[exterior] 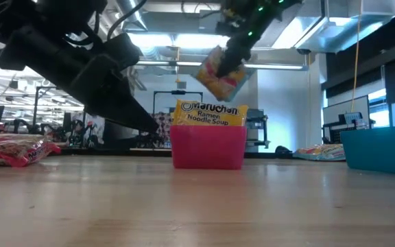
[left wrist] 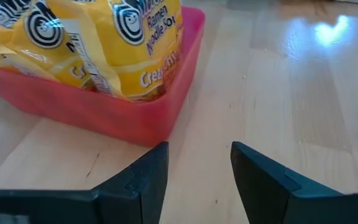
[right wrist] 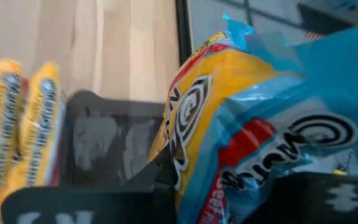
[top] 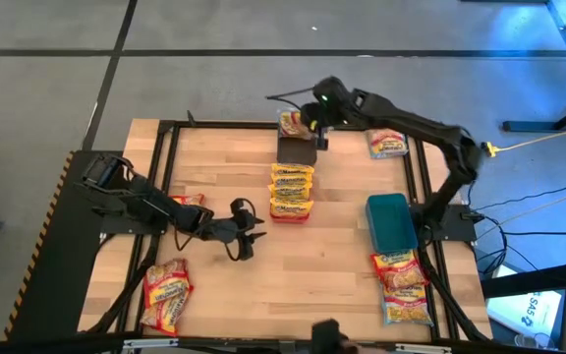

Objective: Sort Maruchan noodles
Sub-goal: Put the blue noodle pack into the black bin

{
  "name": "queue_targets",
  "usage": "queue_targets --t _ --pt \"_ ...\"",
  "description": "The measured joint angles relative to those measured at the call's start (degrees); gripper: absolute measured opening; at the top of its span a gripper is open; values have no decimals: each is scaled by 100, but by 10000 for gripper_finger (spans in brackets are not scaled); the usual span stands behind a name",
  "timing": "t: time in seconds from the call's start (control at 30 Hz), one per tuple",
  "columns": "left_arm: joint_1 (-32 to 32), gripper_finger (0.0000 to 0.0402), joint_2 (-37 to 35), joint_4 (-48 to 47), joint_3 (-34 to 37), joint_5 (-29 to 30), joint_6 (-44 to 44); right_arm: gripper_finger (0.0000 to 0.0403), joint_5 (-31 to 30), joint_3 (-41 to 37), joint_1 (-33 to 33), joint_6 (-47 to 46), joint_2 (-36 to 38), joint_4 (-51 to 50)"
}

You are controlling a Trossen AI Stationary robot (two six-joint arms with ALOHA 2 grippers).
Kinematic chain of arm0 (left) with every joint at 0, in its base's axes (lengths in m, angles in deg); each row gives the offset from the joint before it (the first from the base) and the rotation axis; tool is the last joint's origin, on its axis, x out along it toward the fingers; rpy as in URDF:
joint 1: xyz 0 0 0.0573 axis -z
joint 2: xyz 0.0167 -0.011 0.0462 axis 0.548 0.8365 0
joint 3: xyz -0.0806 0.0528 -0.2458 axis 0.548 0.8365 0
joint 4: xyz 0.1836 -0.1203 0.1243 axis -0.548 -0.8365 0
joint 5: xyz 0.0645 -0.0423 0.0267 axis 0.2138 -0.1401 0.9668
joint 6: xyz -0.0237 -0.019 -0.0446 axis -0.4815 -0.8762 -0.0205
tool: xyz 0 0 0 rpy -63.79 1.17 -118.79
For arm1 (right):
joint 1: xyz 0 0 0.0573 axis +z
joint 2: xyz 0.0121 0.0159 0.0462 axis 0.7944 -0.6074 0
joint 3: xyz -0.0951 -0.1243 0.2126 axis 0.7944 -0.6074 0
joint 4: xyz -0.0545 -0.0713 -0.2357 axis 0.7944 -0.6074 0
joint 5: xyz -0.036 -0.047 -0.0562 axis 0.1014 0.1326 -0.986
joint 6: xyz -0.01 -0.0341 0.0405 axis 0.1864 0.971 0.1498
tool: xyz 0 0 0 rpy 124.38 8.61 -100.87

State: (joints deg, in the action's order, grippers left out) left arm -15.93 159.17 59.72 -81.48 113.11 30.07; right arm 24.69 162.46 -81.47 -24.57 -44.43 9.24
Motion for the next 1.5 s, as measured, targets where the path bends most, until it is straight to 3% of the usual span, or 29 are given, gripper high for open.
queue_targets --t 0.23,0.53,1.0,1.2,1.5 --pt "-96 170 0 4 0 -19 -40 74 414 1250 -356 408 -1276 -969" --pt "-118 170 0 26 0 -17 -42 74 401 1496 -425 890 -2124 -1103" --pt "-118 170 2 52 0 -14 -39 74 61 1510 -414 1147 -2817 -1127" --pt "-118 170 2 52 0 -13 -37 74 169 1509 -416 1155 -2849 -1018" --pt "-118 170 2 52 0 -10 -4 74 -315 1547 -400 1323 -2766 -1460"
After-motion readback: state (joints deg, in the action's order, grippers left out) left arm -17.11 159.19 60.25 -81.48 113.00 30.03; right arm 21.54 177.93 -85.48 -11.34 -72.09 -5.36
